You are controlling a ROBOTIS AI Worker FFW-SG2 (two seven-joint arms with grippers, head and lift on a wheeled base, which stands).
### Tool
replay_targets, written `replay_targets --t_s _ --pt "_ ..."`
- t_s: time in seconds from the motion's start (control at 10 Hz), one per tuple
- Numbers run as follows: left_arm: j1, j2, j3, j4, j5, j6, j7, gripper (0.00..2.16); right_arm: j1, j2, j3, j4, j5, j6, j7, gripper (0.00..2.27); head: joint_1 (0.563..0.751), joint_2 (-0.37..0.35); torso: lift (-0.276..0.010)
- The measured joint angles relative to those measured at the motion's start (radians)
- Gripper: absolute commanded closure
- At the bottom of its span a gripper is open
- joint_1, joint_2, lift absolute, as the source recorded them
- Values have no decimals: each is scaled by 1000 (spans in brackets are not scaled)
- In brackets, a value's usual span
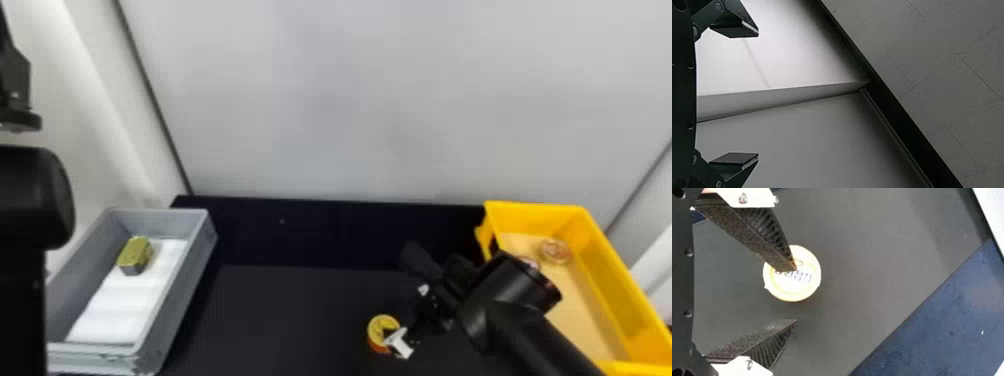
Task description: Pick up the round yellow can and place it in the yellow rectangular box
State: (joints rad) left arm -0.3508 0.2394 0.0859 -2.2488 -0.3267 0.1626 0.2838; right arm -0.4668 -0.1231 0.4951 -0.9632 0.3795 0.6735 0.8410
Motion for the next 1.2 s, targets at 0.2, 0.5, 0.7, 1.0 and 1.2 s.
replay_targets --t_s 0.2,0.5,0.7,1.0,1.2 --pt "1 -1 0 0 0 0 0 163 2 4 2 4 -4 -1 -1 121 663 54 -10" --pt "1 -4 0 3 -1 0 0 163 1 8 9 10 -8 -3 -1 121 663 54 -10" --pt "1 -5 -1 3 -2 0 -1 162 -9 -1 6 -22 -1 14 4 121 663 54 -10" --pt "1 -3 2 -2 -2 4 -3 162 -26 -25 8 -128 18 60 19 121 663 54 -10" --pt "4 0 4 -4 -2 5 -3 162 -28 -33 15 -155 23 71 23 121 663 54 -10"
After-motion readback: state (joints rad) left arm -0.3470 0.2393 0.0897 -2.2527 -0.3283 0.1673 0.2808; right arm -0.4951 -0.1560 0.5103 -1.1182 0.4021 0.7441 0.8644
